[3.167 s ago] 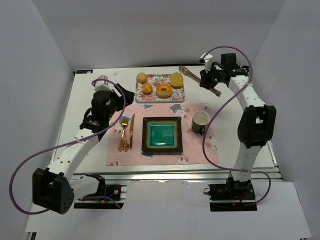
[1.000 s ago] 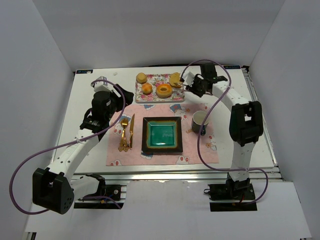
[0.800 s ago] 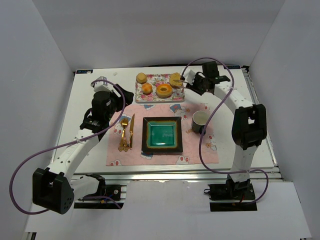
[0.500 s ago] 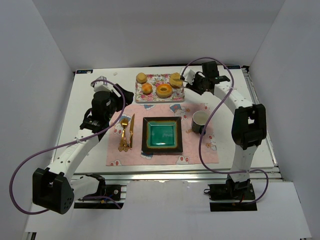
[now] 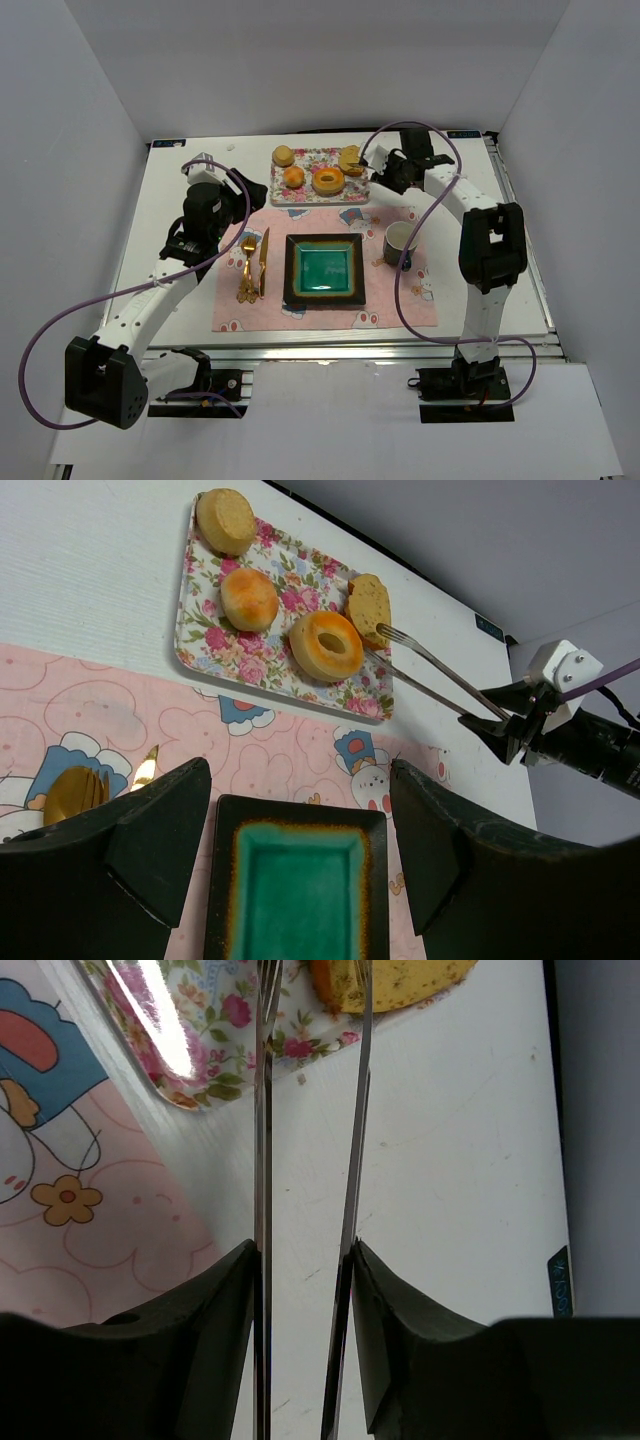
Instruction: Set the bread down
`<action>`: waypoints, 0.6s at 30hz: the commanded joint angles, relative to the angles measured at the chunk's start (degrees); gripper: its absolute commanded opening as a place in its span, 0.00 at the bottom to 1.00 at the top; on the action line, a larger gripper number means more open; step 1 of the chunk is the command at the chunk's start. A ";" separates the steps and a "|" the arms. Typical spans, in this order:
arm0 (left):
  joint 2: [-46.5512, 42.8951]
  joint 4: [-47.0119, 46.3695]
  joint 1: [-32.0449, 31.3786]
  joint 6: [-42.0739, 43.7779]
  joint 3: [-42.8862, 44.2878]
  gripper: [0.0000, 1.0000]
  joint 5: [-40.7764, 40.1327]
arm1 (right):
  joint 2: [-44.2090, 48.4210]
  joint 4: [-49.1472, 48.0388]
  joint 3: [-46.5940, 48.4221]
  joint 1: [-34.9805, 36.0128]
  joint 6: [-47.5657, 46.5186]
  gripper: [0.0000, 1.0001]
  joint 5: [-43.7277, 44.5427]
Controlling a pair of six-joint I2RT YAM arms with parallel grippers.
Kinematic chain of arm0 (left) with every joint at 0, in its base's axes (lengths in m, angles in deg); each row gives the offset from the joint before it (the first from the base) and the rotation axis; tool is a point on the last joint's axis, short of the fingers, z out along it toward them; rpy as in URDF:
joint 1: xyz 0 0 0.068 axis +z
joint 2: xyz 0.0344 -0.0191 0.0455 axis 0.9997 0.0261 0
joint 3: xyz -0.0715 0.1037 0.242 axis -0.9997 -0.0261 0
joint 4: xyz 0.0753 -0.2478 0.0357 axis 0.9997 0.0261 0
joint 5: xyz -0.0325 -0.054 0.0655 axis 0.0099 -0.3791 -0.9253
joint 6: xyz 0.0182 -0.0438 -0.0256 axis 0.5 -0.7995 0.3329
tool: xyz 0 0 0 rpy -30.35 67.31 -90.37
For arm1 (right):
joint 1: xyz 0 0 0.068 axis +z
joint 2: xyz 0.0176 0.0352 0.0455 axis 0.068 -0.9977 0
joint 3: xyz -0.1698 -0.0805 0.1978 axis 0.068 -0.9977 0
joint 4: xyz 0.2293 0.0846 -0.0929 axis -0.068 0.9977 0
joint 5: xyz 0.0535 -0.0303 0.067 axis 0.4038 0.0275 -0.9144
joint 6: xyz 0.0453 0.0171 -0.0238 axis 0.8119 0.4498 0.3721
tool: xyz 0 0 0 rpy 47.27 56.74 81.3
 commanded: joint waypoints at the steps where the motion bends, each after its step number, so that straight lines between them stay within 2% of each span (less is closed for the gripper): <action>1: -1.93 -0.07 0.27 0.09 -0.15 0.82 -0.94 | 1.07 -4.83 -0.48 0.58 -2.24 0.47 1.03; 7: -2.11 -0.33 0.27 0.00 -0.50 0.82 -0.85 | 2.92 -8.35 -5.84 1.28 -4.88 0.46 3.32; 13: -2.02 -0.25 0.27 0.00 -0.23 0.82 -0.59 | 1.34 -7.57 -5.67 1.37 -5.50 0.43 5.16; 15: -2.19 -0.25 0.27 0.00 -0.15 0.82 -0.68 | 1.42 -7.39 -5.58 1.46 -5.41 0.39 5.43; 18: -2.46 -0.42 0.27 -0.09 -0.41 0.81 -0.77 | 1.86 -6.78 -4.88 1.46 -5.15 0.25 5.26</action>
